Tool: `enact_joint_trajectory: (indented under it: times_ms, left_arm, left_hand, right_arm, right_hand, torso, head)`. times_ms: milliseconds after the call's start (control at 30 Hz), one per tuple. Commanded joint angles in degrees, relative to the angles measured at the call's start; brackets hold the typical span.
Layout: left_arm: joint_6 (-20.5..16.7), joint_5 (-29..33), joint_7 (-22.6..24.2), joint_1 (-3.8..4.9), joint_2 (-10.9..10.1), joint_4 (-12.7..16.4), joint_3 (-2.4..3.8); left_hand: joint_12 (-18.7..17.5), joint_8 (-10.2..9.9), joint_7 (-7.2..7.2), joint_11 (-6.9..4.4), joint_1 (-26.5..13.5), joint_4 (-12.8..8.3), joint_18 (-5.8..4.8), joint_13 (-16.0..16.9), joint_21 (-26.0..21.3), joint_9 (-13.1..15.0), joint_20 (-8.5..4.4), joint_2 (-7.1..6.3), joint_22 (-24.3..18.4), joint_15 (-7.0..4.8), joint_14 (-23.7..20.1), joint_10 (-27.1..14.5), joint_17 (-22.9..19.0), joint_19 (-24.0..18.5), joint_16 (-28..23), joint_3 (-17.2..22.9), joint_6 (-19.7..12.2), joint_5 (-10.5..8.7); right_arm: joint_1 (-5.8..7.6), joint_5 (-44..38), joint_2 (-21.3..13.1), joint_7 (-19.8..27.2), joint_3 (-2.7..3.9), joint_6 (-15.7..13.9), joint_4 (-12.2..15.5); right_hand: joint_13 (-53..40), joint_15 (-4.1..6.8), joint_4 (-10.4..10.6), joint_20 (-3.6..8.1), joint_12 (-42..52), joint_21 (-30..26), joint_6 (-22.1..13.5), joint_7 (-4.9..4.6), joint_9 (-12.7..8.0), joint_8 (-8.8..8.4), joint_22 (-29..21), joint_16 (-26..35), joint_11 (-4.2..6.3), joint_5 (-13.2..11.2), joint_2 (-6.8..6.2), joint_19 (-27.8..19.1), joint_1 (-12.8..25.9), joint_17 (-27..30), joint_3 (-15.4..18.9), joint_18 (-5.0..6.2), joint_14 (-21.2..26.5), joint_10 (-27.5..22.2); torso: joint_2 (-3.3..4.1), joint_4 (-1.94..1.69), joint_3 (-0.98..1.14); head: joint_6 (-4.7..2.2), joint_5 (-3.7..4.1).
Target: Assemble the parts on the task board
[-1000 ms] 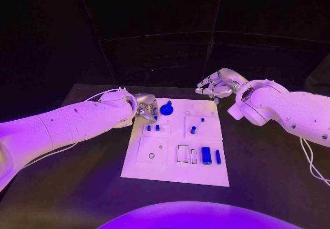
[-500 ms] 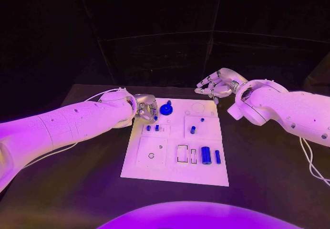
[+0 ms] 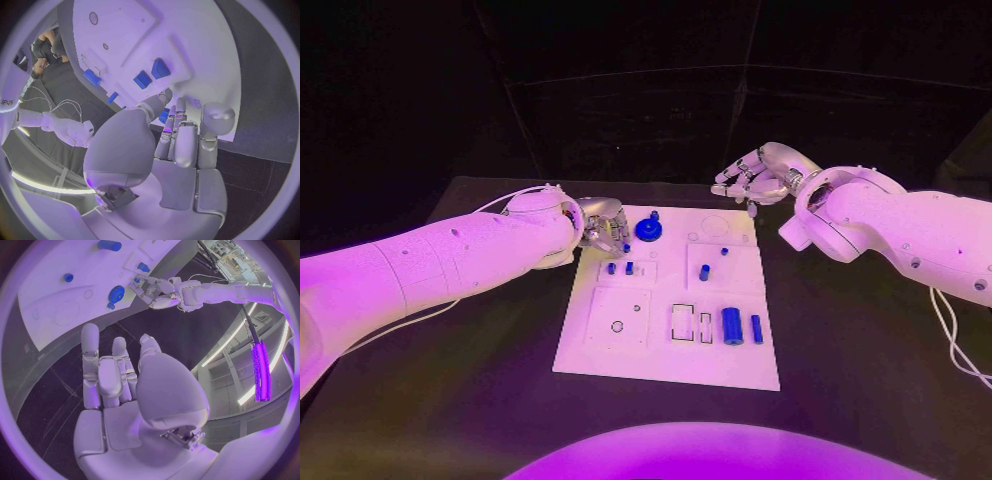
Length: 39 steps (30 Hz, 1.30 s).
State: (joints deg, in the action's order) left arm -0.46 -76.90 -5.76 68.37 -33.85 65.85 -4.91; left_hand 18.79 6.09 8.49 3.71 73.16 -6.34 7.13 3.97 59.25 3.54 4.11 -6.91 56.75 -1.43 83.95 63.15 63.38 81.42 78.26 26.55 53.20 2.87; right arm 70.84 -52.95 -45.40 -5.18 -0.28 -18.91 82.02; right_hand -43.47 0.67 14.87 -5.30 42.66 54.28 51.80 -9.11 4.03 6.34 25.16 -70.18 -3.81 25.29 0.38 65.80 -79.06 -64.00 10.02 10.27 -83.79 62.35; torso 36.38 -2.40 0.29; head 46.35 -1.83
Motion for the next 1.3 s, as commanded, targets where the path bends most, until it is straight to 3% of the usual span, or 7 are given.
enact_joint_trajectory:
  times_ms: [33,200,300,400,567,800,1300]
  left_arm:
    - [-0.96,-0.18,-0.32,0.07,-0.84,0.36,0.03]
    - [-5.06,4.53,2.55,0.15,-3.28,1.16,0.08]
    - [-9.03,15.79,7.60,0.22,-5.00,1.67,0.08]
    - [-11.57,29.16,14.91,0.24,-6.66,2.84,0.07]
    - [-12.32,49.18,27.17,0.21,-9.11,6.43,0.01]
    - [-12.64,67.07,35.07,0.08,-11.69,11.62,-0.07]
    - [-12.62,71.38,36.79,0.02,-13.29,13.40,-0.11]
  left_hand:
    - [-0.52,-0.31,0.08,0.35,0.18,-0.16,-0.26,-0.05,-0.33,0.13,0.31,-0.44,-0.08,0.50,0.75,-0.43,-0.20,-0.34,-0.31,-0.36,-0.42,-0.19]
    - [-2.08,-0.04,0.55,1.29,0.03,0.07,0.92,-0.29,-7.01,0.42,0.82,-0.35,-6.68,1.22,-1.26,-2.94,-6.10,-3.01,-3.50,-0.33,0.45,-0.17]
    - [-3.05,0.40,1.27,2.34,0.12,0.21,2.88,-0.22,-19.46,0.51,1.64,-0.23,-17.94,2.18,-8.94,-4.77,-23.08,-9.76,-14.21,-0.01,1.62,-0.14]
    - [-3.14,0.66,1.97,2.84,0.21,0.27,3.00,-0.13,-21.94,0.52,2.23,-0.24,-19.24,2.67,-14.19,-5.28,-32.07,-12.38,-20.87,-0.15,2.38,-0.17]
    - [-1.91,1.35,1.90,2.67,0.36,0.96,3.16,0.32,-24.12,0.67,2.69,1.55,-20.45,2.83,-16.71,-3.68,-33.46,-14.62,-23.00,0.04,3.84,-0.14]
    - [-0.29,2.16,1.36,2.00,-0.07,1.80,3.37,0.80,-24.85,0.79,2.64,2.98,-21.02,2.43,-16.71,-1.74,-34.01,-14.64,-23.08,-0.30,5.08,-0.11]
    - [0.30,2.55,1.20,1.79,-0.19,2.04,3.40,0.93,-25.11,0.80,2.51,3.51,-21.31,2.26,-16.47,-1.42,-34.30,-14.28,-22.96,-0.36,5.53,-0.10]
  right_arm:
    - [0.10,-0.76,-0.27,-0.12,0.03,0.78,-0.01]
    - [0.10,-6.78,-1.27,-0.19,0.00,3.77,0.19]
    - [-0.06,-12.37,-2.00,0.12,-0.06,4.99,0.61]
    - [-0.53,-20.54,-2.55,0.26,-0.09,5.75,1.07]
    - [-1.99,-32.75,-3.02,-0.17,-0.11,6.94,1.92]
    - [-4.21,-42.02,-2.72,-1.18,-0.12,7.18,2.23]
    - [-6.33,-44.09,-0.63,-1.24,-0.13,10.16,0.99]
  right_hand:
    - [2.35,0.12,-0.78,0.12,-2.36,-0.55,0.33,0.23,0.09,0.73,-0.29,0.76,0.08,0.13,0.35,-0.40,-1.90,0.72,-0.31,0.28,0.66,-1.18]
    - [9.54,0.75,-3.24,0.66,-10.24,-1.21,5.74,1.27,0.88,3.56,-0.74,2.56,0.80,-3.15,0.66,-0.13,-7.78,2.64,-2.95,0.39,1.15,-3.36]
    - [14.66,1.05,-3.99,1.02,-15.35,-1.53,7.24,1.76,0.88,4.40,-0.98,2.80,0.80,-5.41,0.33,0.23,-10.09,2.77,-4.28,0.32,0.84,-2.39]
    - [19.70,0.77,-4.45,0.91,-20.29,-1.85,7.67,1.62,0.50,4.39,-1.20,3.29,0.75,-7.25,-0.39,0.43,-11.54,3.17,-5.36,0.28,0.72,-1.27]
    - [25.15,0.51,-4.59,0.86,-24.93,-2.00,8.53,2.03,-0.07,3.30,-1.30,2.90,0.61,-11.85,-0.95,0.60,-12.81,2.58,-7.00,0.35,0.35,-1.13]
    - [29.18,-0.11,-4.10,0.70,-27.79,-1.75,7.46,1.17,-0.30,1.17,-1.23,1.84,-0.27,-12.56,-2.42,1.25,-12.51,1.41,-7.80,0.25,-0.56,-1.05]
    - [35.09,-0.64,-4.13,-0.08,-31.25,-1.13,7.63,0.09,-0.22,-0.98,-1.04,0.81,-1.25,-13.02,-3.41,2.25,-13.42,0.18,-11.23,0.27,-1.39,-0.10]
  torso:
    - [-0.08,-0.03,-0.02]
    - [-0.12,-0.07,-0.06]
    - [-0.15,0.02,0.04]
    - [-0.12,0.10,-0.01]
    - [-0.01,-0.06,-0.18]
    - [-0.02,-0.04,-0.16]
    - [0.10,-0.09,-0.05]
  head:
    - [-0.11,0.12]
    - [-0.26,0.27]
    - [-0.57,0.65]
    - [-0.92,1.53]
    - [-1.42,3.57]
    - [-1.95,4.50]
    - [-1.68,4.39]
